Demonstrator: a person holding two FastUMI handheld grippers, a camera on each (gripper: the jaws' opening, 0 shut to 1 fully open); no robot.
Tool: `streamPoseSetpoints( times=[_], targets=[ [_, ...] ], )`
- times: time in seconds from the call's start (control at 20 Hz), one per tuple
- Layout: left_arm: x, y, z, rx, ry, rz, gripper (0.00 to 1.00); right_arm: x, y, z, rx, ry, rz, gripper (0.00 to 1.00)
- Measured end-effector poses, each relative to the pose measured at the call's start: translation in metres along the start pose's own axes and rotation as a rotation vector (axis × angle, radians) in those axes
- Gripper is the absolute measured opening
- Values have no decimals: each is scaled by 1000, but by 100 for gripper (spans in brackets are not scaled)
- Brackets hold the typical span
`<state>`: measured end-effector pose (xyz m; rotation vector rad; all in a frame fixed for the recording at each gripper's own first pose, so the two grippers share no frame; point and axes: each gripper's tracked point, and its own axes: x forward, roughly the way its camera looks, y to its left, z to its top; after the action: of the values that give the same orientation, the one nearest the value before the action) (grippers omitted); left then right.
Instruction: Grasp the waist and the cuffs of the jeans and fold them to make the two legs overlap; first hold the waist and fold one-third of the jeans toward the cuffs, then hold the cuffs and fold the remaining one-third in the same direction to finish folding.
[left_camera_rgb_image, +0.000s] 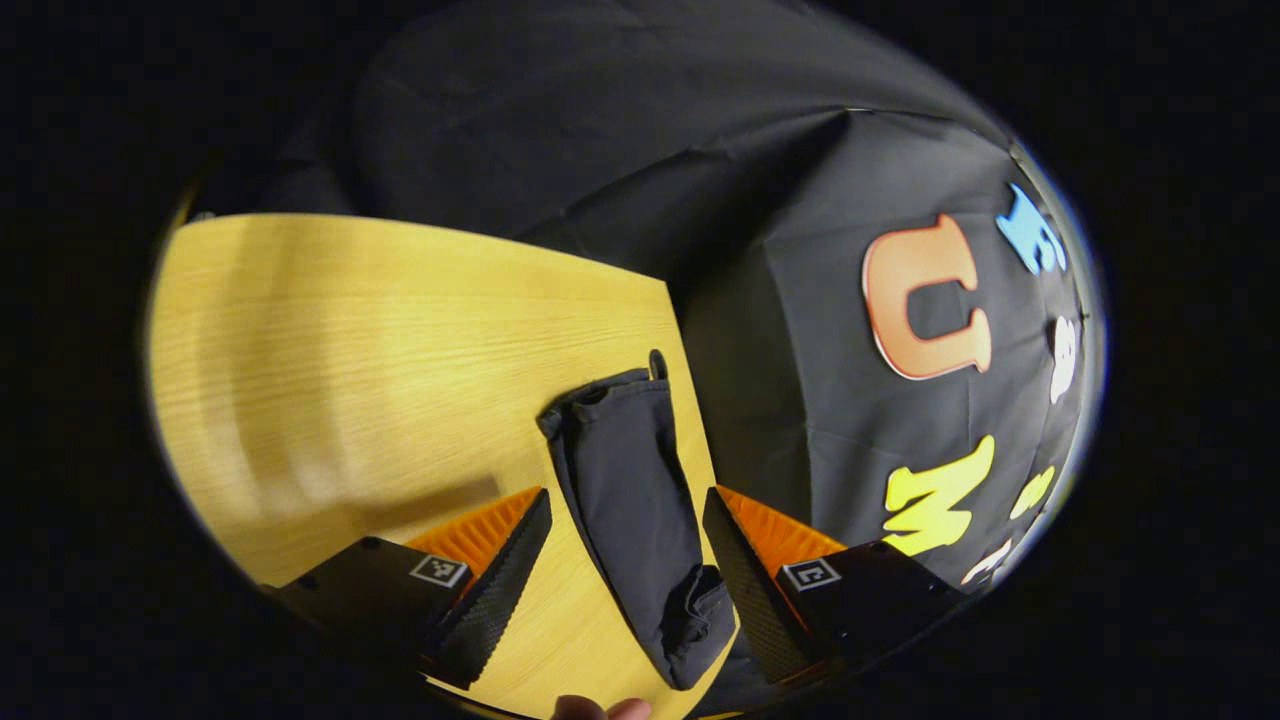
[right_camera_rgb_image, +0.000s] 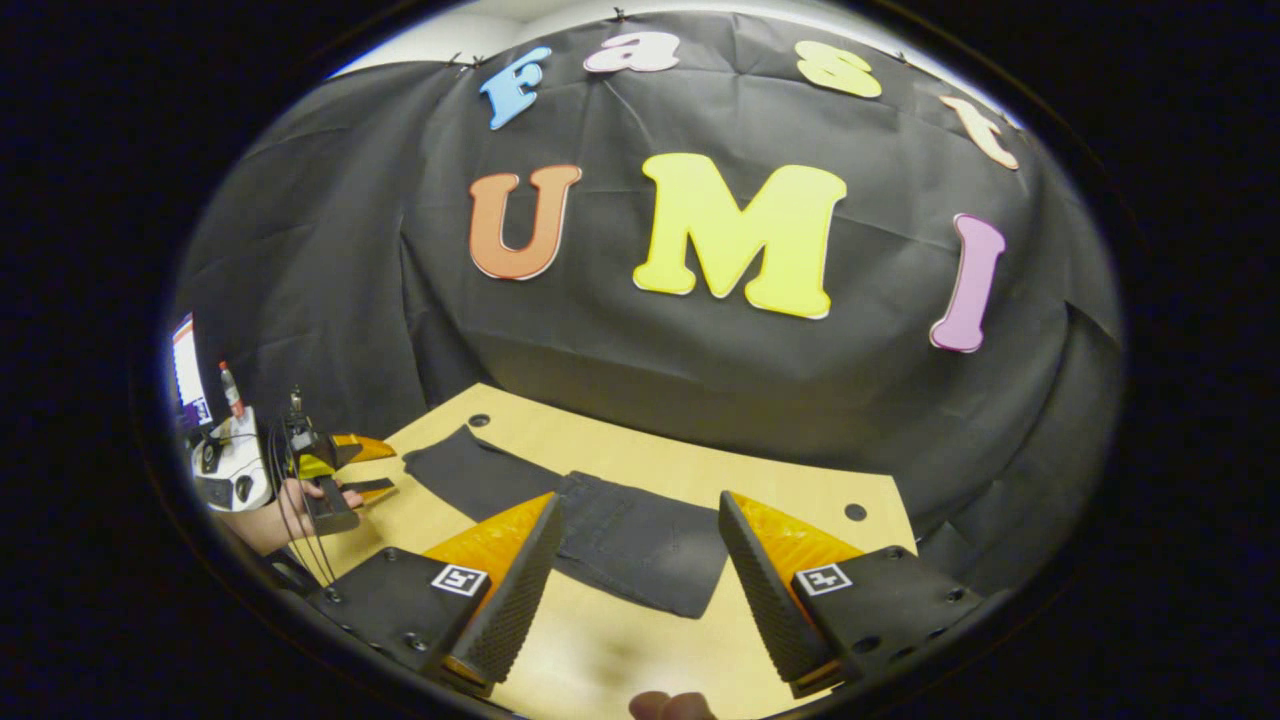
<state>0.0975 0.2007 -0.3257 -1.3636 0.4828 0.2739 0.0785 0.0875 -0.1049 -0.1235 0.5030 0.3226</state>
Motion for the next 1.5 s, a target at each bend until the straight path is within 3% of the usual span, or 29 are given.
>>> streamPoseSetpoints(
  times=[0.15, 0.25, 0.7, 0.85, 0.9, 0.95, 1.0, 1.1, 1.15, 1.3, 1.5],
  targets=[
    [26, 15, 11, -110, -23, 50, 98, -5, -9, -8, 9, 19, -16, 96],
    [36, 14, 13, -140, -34, 41, 98, -6, -16, -13, 1, 32, -29, 96],
    [70, 1, 20, -70, -54, -10, 98, -16, -37, -14, 39, 42, -100, 95],
    [83, 2, 18, -41, -65, -10, 83, -25, -45, -20, 66, 48, -123, 97],
    [86, 2, 18, -32, -63, -13, 70, -27, -47, -21, 79, 49, -130, 96],
    [88, 3, 18, -31, -53, -9, 71, -30, -50, -23, 89, 49, -136, 96],
    [90, 0, 20, -40, -64, -17, 55, -34, -53, -27, 96, 51, -144, 95],
    [87, -1, 21, -17, -66, 7, 10, -43, -60, -30, 108, 46, -162, 97],
    [86, -6, 18, 5, -69, -1, 16, -48, -64, -30, 113, 37, -176, 97],
    [75, -49, 12, 111, -66, -71, 9, -67, -76, -26, 127, -13, -222, 97],
    [47, -125, -18, 377, -56, -181, 8, -87, -89, -27, 149, -64, -239, 95]
  ],
)
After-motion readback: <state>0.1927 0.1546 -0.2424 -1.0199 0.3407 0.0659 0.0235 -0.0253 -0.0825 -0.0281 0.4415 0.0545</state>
